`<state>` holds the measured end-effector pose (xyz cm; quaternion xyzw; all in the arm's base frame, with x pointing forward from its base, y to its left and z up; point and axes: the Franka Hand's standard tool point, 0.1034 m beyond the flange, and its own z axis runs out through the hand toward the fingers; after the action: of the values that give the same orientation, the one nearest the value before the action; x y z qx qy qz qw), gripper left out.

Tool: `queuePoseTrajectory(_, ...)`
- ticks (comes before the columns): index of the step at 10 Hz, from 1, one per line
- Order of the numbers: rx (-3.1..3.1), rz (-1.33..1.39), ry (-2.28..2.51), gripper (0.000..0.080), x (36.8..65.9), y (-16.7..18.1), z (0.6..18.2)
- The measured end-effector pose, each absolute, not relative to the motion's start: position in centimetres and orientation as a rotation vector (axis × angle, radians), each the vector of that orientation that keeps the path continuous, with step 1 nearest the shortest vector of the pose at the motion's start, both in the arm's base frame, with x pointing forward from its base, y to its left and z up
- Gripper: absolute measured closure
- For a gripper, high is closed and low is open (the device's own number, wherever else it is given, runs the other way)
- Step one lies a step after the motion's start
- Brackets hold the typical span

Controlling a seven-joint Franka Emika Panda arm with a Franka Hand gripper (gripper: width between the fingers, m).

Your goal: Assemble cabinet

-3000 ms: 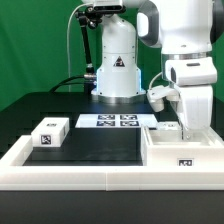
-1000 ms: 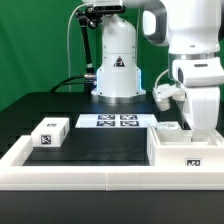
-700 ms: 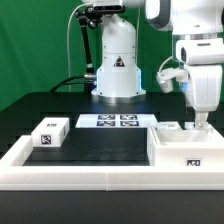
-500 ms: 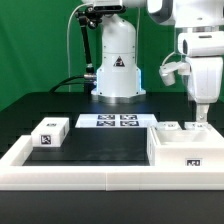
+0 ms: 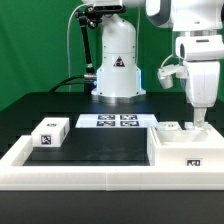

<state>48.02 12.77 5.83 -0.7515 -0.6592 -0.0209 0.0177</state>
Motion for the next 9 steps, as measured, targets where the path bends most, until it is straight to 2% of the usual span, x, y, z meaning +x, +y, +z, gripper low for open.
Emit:
queuePoseTrajectory(5,-2.33,-0.137,-2.013,0.0003,42.0,16.6,4.3)
queuePoseTrajectory(8,-2.313,-0.156,-1.996,0.0003,40.6,17.2,2.3)
queuePoseTrajectory(9,-2.315,-0.155,-1.992,0.0003,41.0,17.1,2.2)
